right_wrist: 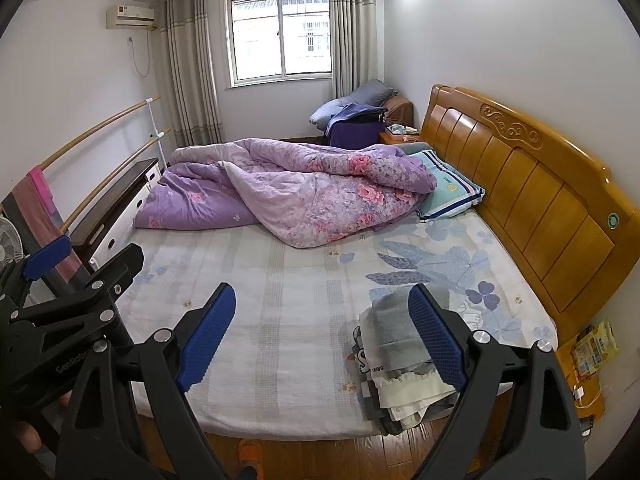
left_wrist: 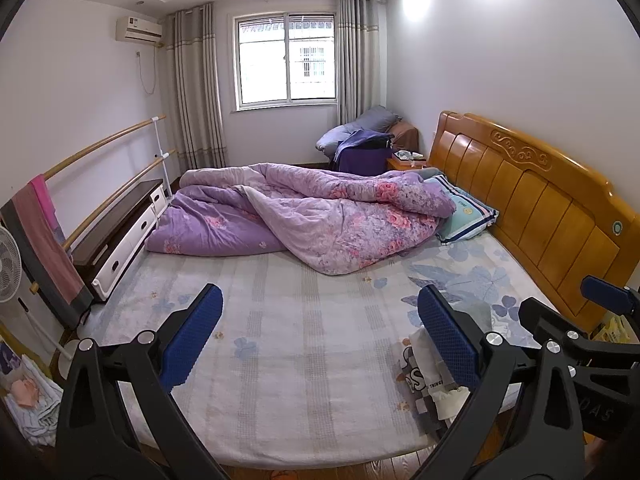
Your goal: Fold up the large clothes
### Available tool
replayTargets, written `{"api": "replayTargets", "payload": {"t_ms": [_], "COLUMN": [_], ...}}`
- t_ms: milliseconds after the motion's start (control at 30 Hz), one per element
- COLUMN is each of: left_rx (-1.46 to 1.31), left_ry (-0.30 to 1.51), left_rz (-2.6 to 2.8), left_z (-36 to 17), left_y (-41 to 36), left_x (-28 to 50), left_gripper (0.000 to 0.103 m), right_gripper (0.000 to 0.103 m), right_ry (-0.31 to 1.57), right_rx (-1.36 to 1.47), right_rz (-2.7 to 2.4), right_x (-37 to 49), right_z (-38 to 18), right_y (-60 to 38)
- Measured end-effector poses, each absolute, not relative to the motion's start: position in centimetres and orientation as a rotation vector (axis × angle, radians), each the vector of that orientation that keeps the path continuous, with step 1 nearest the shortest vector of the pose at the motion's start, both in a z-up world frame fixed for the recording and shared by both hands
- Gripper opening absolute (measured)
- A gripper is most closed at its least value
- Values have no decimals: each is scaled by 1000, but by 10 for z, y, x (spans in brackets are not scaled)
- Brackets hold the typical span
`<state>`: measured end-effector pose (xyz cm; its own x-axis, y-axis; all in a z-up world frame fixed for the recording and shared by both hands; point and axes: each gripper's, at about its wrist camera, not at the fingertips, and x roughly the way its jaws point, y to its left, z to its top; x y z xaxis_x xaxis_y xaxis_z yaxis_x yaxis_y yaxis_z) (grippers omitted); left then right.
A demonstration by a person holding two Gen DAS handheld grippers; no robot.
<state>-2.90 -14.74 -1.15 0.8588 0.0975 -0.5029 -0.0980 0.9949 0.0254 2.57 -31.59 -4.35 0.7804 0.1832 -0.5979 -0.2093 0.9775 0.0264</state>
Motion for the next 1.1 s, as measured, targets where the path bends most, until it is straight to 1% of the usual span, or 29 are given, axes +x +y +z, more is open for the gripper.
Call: {"api": "replayTargets", "payload": {"t_ms": [1100], "left_rx": [4], "left_ry": [520], "left_rz": [138], "left_z": [-7], "left_y": [-138], "left_x": [-27], "left_gripper": [98], "right_gripper": [85], "right_ry": [647], "right_rx": [-31], "right_rz": [239], "right_x": [26], "right_z": [-45], "right_y": [-286]}}
